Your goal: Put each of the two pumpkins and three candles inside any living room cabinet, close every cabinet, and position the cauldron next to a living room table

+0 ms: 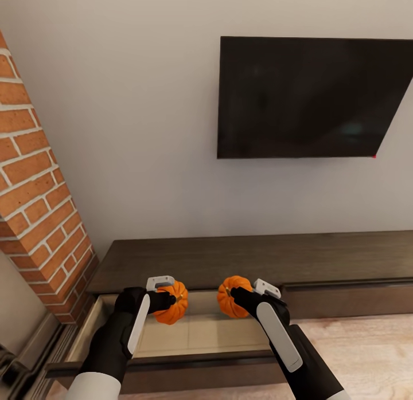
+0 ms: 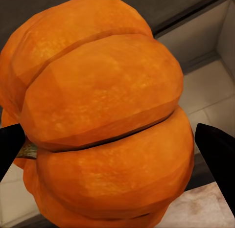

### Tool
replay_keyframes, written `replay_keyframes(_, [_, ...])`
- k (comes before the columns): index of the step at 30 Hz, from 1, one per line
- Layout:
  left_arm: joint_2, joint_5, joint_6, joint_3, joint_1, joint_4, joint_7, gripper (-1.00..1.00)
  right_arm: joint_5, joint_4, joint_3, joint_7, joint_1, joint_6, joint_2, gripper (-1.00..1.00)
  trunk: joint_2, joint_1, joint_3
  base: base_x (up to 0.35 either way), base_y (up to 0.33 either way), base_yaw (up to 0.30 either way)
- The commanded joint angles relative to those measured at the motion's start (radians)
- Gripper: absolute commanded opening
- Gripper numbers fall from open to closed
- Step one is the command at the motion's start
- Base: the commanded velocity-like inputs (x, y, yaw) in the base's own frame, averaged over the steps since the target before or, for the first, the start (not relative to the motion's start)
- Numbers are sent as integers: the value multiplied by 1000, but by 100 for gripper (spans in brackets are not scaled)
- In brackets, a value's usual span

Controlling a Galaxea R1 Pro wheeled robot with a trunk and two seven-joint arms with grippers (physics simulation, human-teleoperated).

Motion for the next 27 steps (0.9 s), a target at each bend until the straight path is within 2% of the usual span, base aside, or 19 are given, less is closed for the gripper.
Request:
replay_keyframes(1, [-1, 3, 4, 2, -1, -1, 2, -100, -7, -1, 1, -8, -1, 1, 0, -100, -8, 4, -4, 0, 0, 0])
replay_keyframes(23, [-1, -10, 3, 2, -1, 2, 12, -100, -7, 24, -1, -8, -4, -1, 1, -100, -162, 88, -73, 0, 0, 0])
replay_keyframes(26, [-1, -11, 3, 2, -1, 3, 41, -100, -7, 24, -1, -8, -4, -2, 1, -100, -183, 100, -82, 0, 0, 0])
replay_keyframes(27, [-1, -9, 3, 2, -1, 3, 77, -100, -7, 24, -1, -8, -4, -2, 1, -100, -190, 104, -86, 0, 0, 0])
